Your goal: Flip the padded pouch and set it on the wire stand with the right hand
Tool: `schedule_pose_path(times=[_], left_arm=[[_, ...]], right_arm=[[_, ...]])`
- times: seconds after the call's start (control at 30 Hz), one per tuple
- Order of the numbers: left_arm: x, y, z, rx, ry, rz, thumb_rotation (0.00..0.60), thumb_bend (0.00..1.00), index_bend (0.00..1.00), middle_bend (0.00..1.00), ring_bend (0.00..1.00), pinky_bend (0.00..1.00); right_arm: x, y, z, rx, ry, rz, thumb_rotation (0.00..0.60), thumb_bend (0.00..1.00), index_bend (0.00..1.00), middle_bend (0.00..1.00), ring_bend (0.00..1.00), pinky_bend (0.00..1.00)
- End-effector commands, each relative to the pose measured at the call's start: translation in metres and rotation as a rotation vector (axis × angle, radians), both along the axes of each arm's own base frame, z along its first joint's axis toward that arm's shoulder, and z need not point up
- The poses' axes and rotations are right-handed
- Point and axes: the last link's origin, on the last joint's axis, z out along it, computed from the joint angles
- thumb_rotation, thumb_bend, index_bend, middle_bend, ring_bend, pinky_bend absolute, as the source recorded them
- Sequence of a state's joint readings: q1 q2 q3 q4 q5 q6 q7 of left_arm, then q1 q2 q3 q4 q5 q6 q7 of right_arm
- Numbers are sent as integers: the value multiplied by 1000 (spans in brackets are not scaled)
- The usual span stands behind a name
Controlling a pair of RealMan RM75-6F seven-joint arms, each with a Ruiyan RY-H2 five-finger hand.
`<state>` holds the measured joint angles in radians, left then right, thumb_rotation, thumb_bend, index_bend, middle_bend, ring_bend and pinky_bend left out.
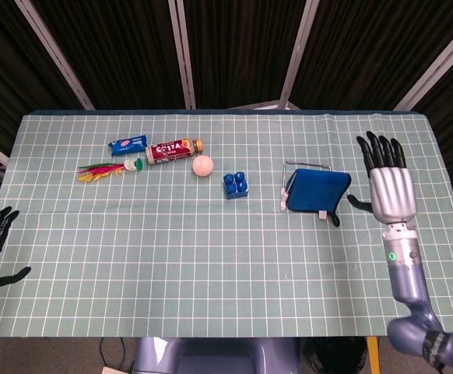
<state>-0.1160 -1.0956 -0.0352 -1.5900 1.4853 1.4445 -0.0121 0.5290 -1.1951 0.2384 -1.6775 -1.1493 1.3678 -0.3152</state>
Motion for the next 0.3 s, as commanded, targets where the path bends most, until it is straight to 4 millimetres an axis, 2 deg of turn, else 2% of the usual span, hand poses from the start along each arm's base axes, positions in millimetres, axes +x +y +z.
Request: schedule_pose_path(times=[0.03, 0.1, 0.3], left_arm=[[3, -4, -3, -8, 10, -18, 600, 0, 0, 0, 0, 0], [6, -7, -5, -11, 23, -33, 600, 0, 0, 0, 0, 0], [9, -12, -5, -3, 17, -54, 600, 0, 0, 0, 0, 0]], right_arm=[[-30, 52, 7, 68, -11, 0, 600, 0, 0, 0, 0, 0], [-42, 73, 5, 82, -9, -15, 600, 0, 0, 0, 0, 0], [-57, 100, 3, 73, 8, -41, 600, 0, 0, 0, 0, 0]])
